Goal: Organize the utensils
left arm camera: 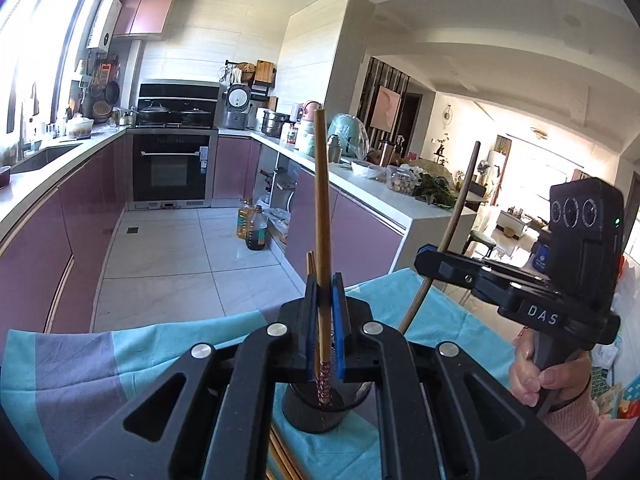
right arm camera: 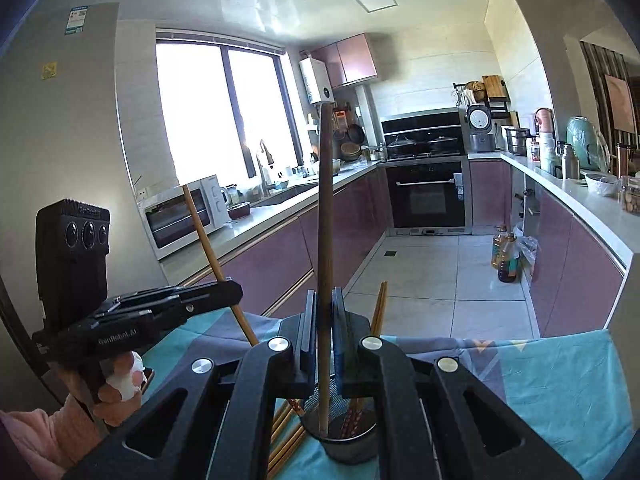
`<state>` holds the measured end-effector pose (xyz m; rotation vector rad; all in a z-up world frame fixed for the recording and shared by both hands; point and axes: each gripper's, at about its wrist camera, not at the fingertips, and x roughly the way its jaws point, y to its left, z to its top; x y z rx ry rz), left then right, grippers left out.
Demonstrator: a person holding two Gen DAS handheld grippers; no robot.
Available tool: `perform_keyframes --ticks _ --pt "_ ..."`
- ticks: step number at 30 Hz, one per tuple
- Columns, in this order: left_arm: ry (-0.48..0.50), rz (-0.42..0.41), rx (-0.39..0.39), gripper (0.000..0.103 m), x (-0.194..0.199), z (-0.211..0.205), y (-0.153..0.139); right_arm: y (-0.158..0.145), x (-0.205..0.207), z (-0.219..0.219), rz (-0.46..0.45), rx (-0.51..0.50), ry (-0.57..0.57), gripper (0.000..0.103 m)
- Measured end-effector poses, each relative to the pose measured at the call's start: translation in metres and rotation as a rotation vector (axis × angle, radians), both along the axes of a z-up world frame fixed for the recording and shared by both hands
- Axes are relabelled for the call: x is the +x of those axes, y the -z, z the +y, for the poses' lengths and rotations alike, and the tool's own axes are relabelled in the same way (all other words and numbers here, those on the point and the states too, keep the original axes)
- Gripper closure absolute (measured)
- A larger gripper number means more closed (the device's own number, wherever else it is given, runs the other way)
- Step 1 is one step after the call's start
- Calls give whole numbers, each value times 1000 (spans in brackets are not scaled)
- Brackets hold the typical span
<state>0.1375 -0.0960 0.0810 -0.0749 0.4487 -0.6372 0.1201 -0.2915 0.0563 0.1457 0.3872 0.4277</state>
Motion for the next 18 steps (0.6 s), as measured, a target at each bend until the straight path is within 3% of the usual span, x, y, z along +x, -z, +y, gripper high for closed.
perform_keyframes --ticks 4,18 --pt "-17 18 39 96 9 -12 12 10 11 2 24 -15 22 97" --pt "45 132 168 95 27 -37 62 67 51 14 286 -74 -37 97"
